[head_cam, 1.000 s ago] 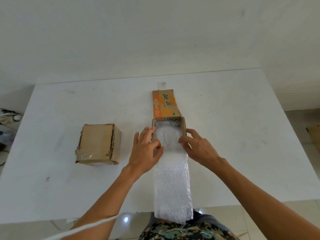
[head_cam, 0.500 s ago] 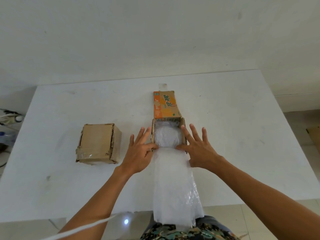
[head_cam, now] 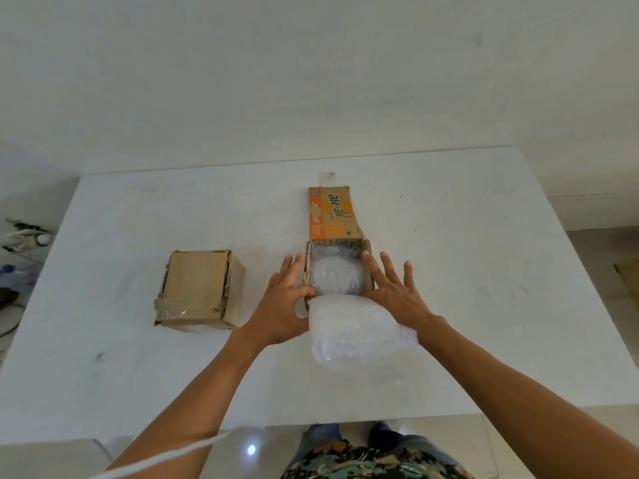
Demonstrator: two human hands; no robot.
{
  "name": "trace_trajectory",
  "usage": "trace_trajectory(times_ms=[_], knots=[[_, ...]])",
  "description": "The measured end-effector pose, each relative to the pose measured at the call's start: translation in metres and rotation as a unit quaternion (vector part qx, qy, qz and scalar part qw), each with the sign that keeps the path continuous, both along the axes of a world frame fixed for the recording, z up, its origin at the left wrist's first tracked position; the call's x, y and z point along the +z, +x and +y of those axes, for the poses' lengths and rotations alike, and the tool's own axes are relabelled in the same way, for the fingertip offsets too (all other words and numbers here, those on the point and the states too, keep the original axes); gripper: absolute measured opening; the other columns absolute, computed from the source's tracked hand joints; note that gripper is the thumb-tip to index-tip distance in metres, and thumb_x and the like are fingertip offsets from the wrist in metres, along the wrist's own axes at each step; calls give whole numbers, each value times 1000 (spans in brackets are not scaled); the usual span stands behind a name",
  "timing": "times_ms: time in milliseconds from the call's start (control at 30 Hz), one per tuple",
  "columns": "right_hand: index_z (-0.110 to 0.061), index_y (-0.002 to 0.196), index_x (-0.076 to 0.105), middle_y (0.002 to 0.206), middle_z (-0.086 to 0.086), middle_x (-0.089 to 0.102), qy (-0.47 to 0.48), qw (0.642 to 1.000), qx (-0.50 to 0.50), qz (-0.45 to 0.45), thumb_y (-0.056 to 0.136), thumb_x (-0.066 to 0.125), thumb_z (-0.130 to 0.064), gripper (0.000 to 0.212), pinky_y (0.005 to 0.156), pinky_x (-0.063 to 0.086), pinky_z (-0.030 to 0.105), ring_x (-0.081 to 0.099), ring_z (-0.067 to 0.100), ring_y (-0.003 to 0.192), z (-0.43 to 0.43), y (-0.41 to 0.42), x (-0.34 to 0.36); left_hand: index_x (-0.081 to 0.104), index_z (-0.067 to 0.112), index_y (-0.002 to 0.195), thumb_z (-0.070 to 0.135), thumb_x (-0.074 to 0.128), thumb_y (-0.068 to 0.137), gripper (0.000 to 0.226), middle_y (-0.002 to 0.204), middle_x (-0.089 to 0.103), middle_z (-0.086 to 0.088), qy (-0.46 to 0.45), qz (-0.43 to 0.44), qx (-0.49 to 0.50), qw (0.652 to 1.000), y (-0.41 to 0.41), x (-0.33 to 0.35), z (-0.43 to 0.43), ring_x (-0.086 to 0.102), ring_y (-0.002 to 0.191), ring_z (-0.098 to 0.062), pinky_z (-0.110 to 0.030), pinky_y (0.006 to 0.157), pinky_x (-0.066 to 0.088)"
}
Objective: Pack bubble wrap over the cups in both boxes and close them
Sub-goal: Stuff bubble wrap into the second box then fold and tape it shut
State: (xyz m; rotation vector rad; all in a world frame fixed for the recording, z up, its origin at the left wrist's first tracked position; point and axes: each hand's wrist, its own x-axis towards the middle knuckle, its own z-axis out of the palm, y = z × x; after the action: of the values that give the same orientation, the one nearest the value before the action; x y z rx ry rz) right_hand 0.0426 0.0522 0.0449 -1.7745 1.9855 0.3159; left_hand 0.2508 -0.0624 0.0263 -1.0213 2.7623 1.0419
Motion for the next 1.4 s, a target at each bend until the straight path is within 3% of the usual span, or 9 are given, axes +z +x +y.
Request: trace_trajectory(times_ms=[267,367,467,567,667,800,933,1200,1400], knots=[[-26,142,38,161,4,-15,-76,983,-97,-136,90,58,-40,57,119,3,52,-6,31,148,8,8,-7,20,39,151,68,42,85,76,155,-31,-5,-102,-170,-79,977,-2,-3,0,-36,140,-30,-57,117,-9],[-24,151,22,162,2,-5,-103,970,-155,-153,93,45,-40,64,119,-1,50,-4,29,149,9,14,-15,11,44,148,63,37,80,75,161,-20,-6,-15,-93,-34,995,-6,7,11,-27,145,-24,-51,120,-3],[-18,147,32,157,3,25,-103,953,-222,-177,91,55,-39,64,119,2,52,8,27,148,-1,12,-13,48,46,131,70,60,76,61,164,9,1,107,102,122,981,-5,-2,14,-6,150,-14,-49,120,16],[-20,152,19,162,-2,7,-81,957,-223,-168,92,53,-43,73,118,-3,51,-5,23,149,-7,17,-14,73,24,95,65,52,84,47,162,18,1,110,113,211,965,-9,-12,15,-5,149,-9,-47,120,16],[-18,153,10,162,-4,2,-104,945,-252,-179,91,54,-42,80,120,1,49,-4,22,149,-5,23,-19,73,16,108,52,49,91,46,160,25,-8,78,92,212,970,-14,-13,18,2,150,-19,-49,119,19],[-11,131,55,162,1,9,-176,916,-306,-190,88,58,-49,57,120,8,46,3,21,149,-1,28,-21,73,14,109,60,39,91,60,153,37,-13,5,74,197,978,-16,-18,19,16,148,-29,-52,114,29],[-14,115,67,157,-1,27,-190,836,-429,-283,86,64,-45,43,106,38,39,36,20,138,-1,32,-17,71,12,103,67,30,93,69,133,58,-6,-10,83,190,978,-20,-19,18,51,123,-25,-47,95,49],[-9,86,72,134,-1,55,-183,878,-395,-198,81,65,-53,45,88,51,43,55,19,113,-12,26,-20,61,18,94,45,68,85,29,146,42,-4,26,138,284,948,-28,-5,15,35,138,-17,-27,94,36],[-13,110,66,143,3,43,-200,849,-408,-268,85,63,-47,42,100,46,44,45,22,128,-18,18,-15,54,13,92,40,72,83,34,143,44,-10,-8,85,260,962,-40,-7,4,35,137,-23,-39,97,45]])
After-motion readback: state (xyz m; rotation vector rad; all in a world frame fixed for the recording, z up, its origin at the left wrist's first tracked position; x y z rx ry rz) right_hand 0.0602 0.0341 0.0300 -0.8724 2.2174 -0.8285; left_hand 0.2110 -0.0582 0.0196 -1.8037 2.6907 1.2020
